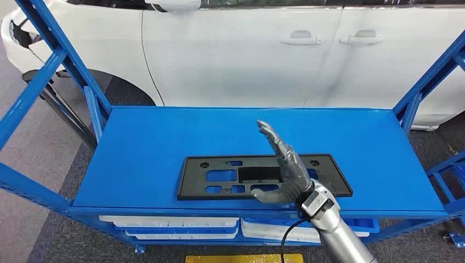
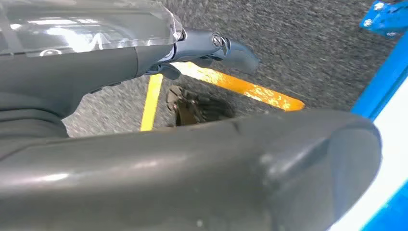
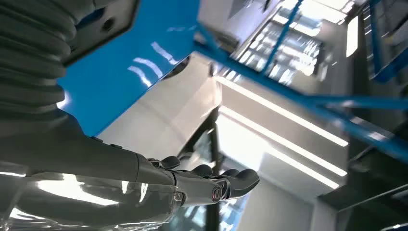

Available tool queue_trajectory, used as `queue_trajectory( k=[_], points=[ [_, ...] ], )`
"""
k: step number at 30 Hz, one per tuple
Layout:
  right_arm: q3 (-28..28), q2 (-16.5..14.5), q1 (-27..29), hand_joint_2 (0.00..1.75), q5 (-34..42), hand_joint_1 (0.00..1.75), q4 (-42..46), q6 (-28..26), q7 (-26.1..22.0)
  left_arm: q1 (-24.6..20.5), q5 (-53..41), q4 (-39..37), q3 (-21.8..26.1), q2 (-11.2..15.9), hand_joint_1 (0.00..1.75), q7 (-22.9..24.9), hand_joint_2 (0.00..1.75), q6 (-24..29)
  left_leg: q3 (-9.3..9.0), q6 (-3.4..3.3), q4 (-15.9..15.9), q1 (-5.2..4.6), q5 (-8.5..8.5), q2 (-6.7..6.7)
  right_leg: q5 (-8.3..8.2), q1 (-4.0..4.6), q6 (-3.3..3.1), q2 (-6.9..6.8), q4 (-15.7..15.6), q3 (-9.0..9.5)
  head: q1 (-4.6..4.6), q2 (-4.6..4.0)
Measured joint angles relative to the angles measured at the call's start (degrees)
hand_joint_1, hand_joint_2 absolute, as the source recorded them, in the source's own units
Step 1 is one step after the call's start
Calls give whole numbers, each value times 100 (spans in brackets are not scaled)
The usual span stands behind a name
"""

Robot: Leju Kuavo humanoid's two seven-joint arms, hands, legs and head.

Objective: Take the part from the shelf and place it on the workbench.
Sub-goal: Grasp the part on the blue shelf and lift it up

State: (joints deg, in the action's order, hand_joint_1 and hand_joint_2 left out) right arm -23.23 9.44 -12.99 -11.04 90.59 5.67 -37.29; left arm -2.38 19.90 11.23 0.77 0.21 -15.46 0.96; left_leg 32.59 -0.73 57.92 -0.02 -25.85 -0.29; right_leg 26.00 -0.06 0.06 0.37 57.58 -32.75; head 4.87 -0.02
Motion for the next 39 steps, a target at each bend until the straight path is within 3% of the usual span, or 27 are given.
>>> queue_trajectory(
  k=[3, 6, 7, 8, 9, 11, 13, 16, 18, 19, 21, 22, 23, 24, 25, 26, 28, 29, 32, 34, 37, 38, 39],
  points=[
    [-128, -15, 4, 0, 29, 0, 144, -2, 0, -6, -3, 0, 0, 3, 0, 9, 0, 2, -28, -79, -68, 27, 39, 17, 145, -4, 56, -2, 193, -76, -1, 0],
    [-242, -31, 30, 0, 50, 0, 259, -10, 0, -9, -3, 0, 0, 12, 0, 18, 0, 7, -35, -138, -90, 10, 44, 34, 666, -21, 110, -5, 1245, -580, -2, 0],
    [-267, -31, 59, 0, 47, 0, 278, -20, 0, -7, -3, 0, 1, 16, 0, 23, 0, 10, -34, -142, -89, 2, 42, 36, 767, -25, 120, -5, 1566, -747, -2, 0],
    [-284, -31, 97, 0, 38, 0, 299, -37, 0, -6, -2, 0, 1, 19, 0, 29, 0, 16, -35, -145, -86, -4, 39, 37, 762, -27, 123, -5, 1707, -829, -2, 0],
    [-290, -31, 143, 0, 17, 0, 325, -56, 0, -5, -2, 0, 2, 20, 0, 37, 0, 21, -40, -145, -82, -7, 35, 37, 642, -27, 120, -5, 1604, -792, -2, 0],
    [-272, -31, 258, 0, -41, 0, 401, -94, 0, -5, -2, 0, 2, 19, 0, 48, 0, 27, -58, -131, -72, -9, 17, 35, 230, -23, 84, -11, 839, -430, -2, 0],
    [-209, -34, 409, 0, -94, 0, 493, -115, 0, -6, -4, 0, 2, 20, 0, 52, 0, 27, -60, -90, -46, -28, -10, 30, -6, 3, 30, -19, 175, -118, -2, 0],
    [-42, -24, 721, 0, -196, 0, 637, -216, 0, -2, -16, 0, 2, 32, 0, 50, 0, 23, -58, -10, -41, -31, -33, 29, -24, 24, -51, -15, 17, -59, -1, 0],
    [44, 2, 884, 0, -356, 0, 701, -386, 0, 3, -28, 0, 2, 46, 0, 40, 0, 17, -12, 46, 99, -20, -150, 31, -46, 1, -113, -12, -33, -29, -1, 0],
    [64, 13, 937, 0, -537, 0, 710, -519, 0, 4, -39, 0, 2, 54, 0, 34, 0, 12, 84, 70, 330, -12, -295, 32, -56, -12, -139, -12, -57, -15, 0, 0],
    [81, 19, 1033, 0, -1138, 0, 683, -853, 0, 5, -57, 0, 2, 58, 0, 21, 0, 5, 419, 107, 1078, 14, -673, 29, -55, -10, -163, -12, -64, -10, 0, 0],
    [83, 20, 1086, 0, -1488, 0, 652, -998, 0, 7, -63, 0, 2, 60, 0, 14, 0, 4, 589, 124, 1435, 27, -801, 29, -53, -8, -167, -11, -63, -10, 0, 0],
    [83, 20, 1136, 0, -1762, 0, 620, -1096, 0, 12, -63, 0, 2, 60, 0, 8, 0, 4, 686, 136, 1627, 37, -827, 29, -50, -8, -167, -10, -61, -8, 0, 0],
    [82, 20, 1177, 0, -1983, 0, 589, -1169, 0, 15, -65, 0, 2, 60, 0, 3, 0, 4, 677, 144, 1591, 47, -737, 29, -46, -9, -165, -7, -58, -3, 0, 0],
    [84, 20, 1208, 0, -2187, 0, 564, -1237, 1, 17, -68, 0, 2, 61, 0, -2, 0, 3, 555, 145, 1323, 57, -552, 29, -40, -11, -158, -3, -55, 7, 0, 0],
    [86, 21, 1228, 0, -2447, 0, 544, -1336, 5, 14, -73, 0, 2, 63, 0, -10, 0, 3, 354, 139, 900, 65, -330, 30, -30, -12, -145, -1, -51, 20, 0, 0],
    [85, 22, 1257, 0, -3340, 0, 504, -1649, 54, 2, -98, 0, 2, 67, 0, -31, 0, 3, 4, 106, 171, 56, -73, 27, -10, 5, -97, 0, -34, 34, 0, 0],
    [66, 22, 1275, 0, -3901, 0, 483, -1828, 115, -4, -114, 0, 2, 68, 0, -41, 0, 3, -75, 84, 1, 46, -41, 23, -4, 12, -68, -1, -28, 33, -1, 0],
    [-78, 22, 1338, 0, -5191, 0, 415, -2229, 402, -4, -157, 0, -2, 67, 0, -54, 0, 2, -97, -8, -65, 36, -31, 10, 11, -2, 27, -5, -11, 32, -1, 0],
    [-177, 22, 1370, 0, -5583, 0, 360, -2409, 606, -10, -186, 0, -5, 66, 0, -63, 0, 3, -112, -77, -110, 50, 1, 16, 201, -13, 80, -6, 253, -77, -1, 0],
    [-286, 13, 1427, 131, -6025, 0, 223, -2657, 899, -14, -217, 0, -7, 72, 0, -67, 0, 8, -102, -119, -120, 31, 10, 26, 744, -31, 121, -8, 1370, -605, -2, 0],
    [-318, 9, 1445, 175, -6152, 0, 173, -2728, 981, -11, -221, 0, -7, 75, 0, -64, 0, 11, -100, -123, -117, 22, 9, 26, 806, -34, 126, -8, 1629, -733, -2, 0],
    [-345, 7, 1457, 175, -6260, 0, 128, -2800, 1058, -8, -226, 0, -7, 77, 0, -61, 0, 17, -100, -123, -113, 16, 8, 24, 753, -36, 124, -8, 1666, -756, -2, 0]
  ],
)
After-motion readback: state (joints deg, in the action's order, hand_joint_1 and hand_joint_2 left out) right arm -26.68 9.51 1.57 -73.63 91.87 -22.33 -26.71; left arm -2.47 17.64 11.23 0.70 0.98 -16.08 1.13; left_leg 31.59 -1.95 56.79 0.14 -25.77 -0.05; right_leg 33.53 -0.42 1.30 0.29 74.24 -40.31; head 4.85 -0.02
